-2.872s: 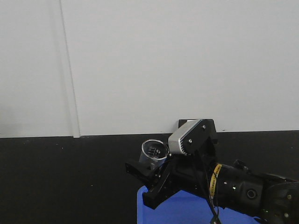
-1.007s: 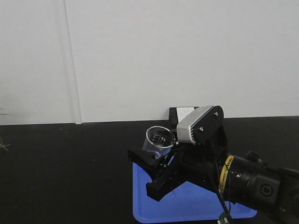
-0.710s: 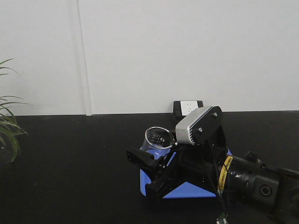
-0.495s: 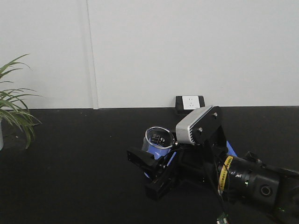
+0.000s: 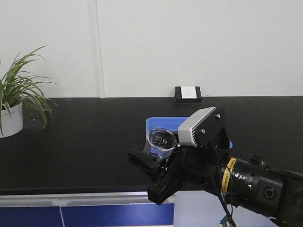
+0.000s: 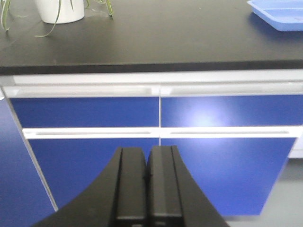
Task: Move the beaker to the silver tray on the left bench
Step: 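Hold the beaker in the right gripper while driving to the silver tray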
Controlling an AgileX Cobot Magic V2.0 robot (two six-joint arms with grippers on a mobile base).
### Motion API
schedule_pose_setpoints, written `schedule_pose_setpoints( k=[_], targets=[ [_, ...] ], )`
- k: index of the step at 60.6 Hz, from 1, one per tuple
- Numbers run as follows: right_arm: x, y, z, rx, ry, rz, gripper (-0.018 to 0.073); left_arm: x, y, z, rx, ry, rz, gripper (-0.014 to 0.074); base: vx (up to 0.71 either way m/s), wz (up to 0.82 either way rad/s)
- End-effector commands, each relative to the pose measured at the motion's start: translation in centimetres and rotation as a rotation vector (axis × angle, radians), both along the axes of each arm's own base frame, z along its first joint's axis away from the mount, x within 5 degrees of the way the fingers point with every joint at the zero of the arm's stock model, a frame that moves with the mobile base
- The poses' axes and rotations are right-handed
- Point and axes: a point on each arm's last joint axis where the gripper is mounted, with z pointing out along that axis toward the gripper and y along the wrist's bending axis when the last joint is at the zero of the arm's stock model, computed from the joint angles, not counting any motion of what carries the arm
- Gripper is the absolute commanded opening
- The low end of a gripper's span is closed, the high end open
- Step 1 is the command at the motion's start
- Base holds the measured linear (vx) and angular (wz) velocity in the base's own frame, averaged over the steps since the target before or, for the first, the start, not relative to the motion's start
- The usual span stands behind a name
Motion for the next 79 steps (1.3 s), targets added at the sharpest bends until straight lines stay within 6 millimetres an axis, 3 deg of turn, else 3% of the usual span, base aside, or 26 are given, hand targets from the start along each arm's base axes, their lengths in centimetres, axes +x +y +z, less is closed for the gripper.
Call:
schedule_pose_setpoints(
  k=[1,42,79],
  targets=[
    [-0.67,-0.13,2.66,0.082,-0.068,0.026,0.0044,0.17,0.02,0.11,-0.004,-0.068,0.003,0.0001,-0.36,-0.03],
    [-0.67,-0.13,2.66,0.082,-0.068,0.026,0.0044,0.17,0.02,0.11,-0.004,-0.068,0.003,0.0001,-0.29,0.09],
    [-0.67,-0.12,2.66,0.082,-0.068,0.026,0.0044,0.17,0.02,0.11,-0.004,-0.068,0.003,0.0001,-0.08,0.6]
  ],
)
